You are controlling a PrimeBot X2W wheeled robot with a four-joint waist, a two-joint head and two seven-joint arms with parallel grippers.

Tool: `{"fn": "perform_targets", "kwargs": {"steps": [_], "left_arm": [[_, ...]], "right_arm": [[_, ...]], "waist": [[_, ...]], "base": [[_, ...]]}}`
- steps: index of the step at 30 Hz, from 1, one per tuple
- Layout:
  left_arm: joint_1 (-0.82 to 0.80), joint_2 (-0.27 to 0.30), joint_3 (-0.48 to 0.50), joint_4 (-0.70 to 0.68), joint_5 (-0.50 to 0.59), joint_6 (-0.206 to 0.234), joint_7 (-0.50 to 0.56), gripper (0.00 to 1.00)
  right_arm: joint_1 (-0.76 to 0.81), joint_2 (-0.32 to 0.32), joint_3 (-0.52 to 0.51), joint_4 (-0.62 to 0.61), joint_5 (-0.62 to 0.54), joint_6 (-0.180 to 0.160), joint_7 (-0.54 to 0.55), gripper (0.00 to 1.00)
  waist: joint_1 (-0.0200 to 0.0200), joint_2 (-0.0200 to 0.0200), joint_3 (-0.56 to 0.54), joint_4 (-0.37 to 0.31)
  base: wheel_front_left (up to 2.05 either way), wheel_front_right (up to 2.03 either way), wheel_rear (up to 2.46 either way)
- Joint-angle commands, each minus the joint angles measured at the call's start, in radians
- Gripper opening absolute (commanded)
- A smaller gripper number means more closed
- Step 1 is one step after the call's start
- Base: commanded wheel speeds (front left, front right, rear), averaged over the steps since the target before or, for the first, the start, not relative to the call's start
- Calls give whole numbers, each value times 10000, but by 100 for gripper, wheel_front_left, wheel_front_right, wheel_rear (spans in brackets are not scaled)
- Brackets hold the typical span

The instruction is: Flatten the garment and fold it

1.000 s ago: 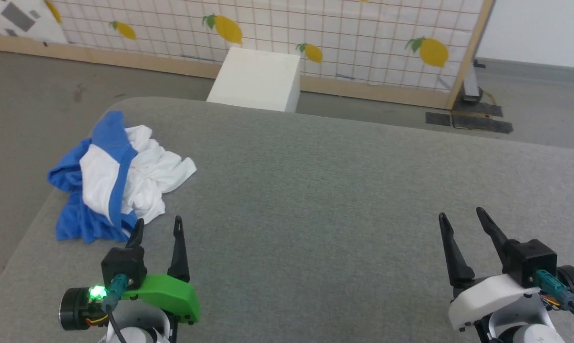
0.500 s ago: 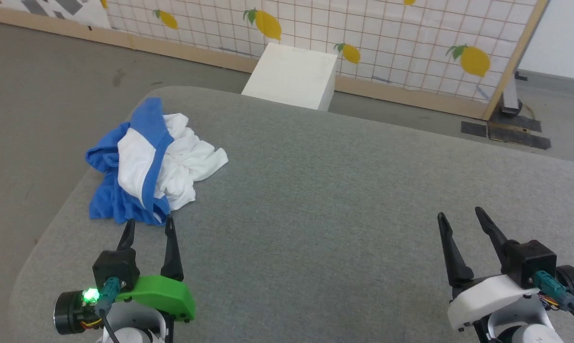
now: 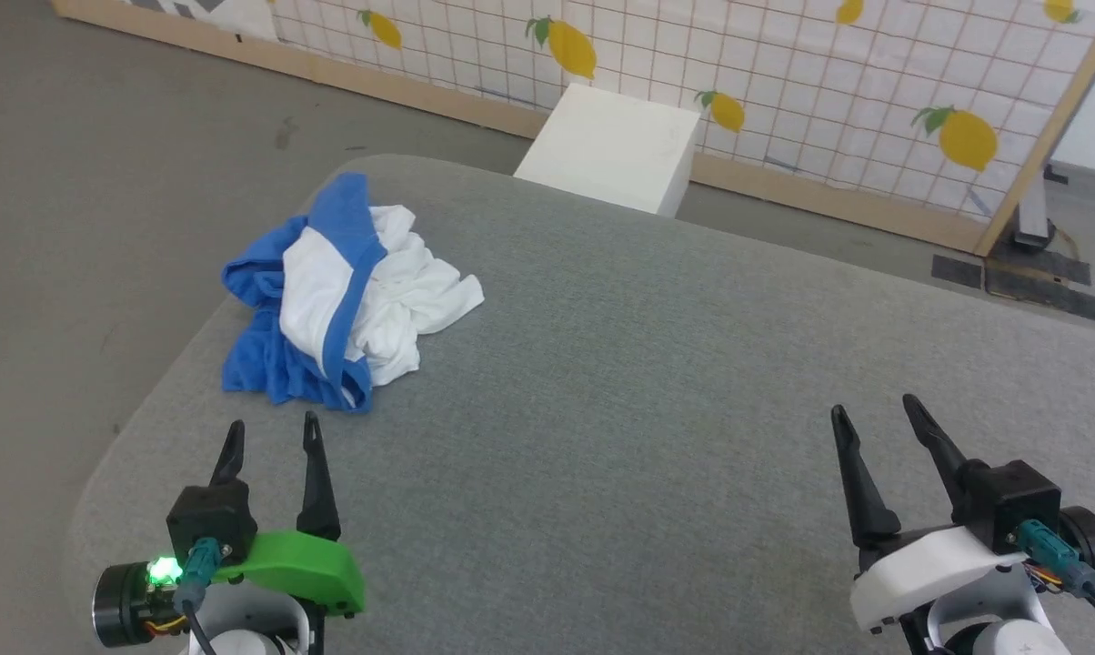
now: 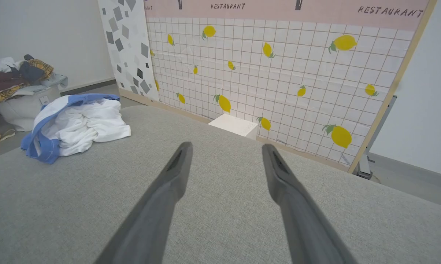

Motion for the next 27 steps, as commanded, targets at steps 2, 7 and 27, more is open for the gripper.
{"fn": "perform_targets", "kwargs": {"steps": [2,7,27], "left_arm": [[124,89,-6,47,-198,134,-156,100],[189,115,-45,57,-259,232,-251,100],[330,212,-185,-5,-679,770,-632,100]], "right_arm": [[-98,9,40,56,116,-11,-102,100],[-80,9,81,85,175,-12,-176,100],[-147,12,103,78,313,-14,-342,100]], "waist": [[0,0,-55,204],[0,0,-98,448],[-1,0,-37,1340]], "base": [[0,0,0],[0,0,0],[0,0,0]]}}
